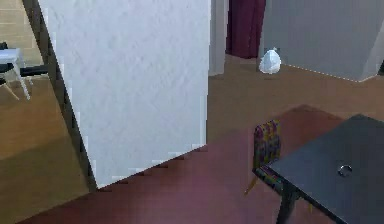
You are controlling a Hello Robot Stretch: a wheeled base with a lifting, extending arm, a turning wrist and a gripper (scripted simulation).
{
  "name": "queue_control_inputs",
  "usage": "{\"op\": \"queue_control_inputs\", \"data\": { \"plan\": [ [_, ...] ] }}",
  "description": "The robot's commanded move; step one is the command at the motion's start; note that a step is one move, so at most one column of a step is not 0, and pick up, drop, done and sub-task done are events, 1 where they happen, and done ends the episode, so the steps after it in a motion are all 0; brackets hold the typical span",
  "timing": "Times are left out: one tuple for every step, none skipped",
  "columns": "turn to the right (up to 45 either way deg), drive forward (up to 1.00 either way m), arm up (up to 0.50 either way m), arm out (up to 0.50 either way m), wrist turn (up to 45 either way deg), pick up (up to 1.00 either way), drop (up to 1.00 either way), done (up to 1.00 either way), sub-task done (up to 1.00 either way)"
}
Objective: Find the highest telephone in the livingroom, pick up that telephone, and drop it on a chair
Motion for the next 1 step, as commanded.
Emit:
{"op": "queue_control_inputs", "data": {
  "plan": [
    [0.0, 1.00, 0.00, 0.00, 0.0, 0.00, 0.00, 0.00, 0.00]
  ]
}}
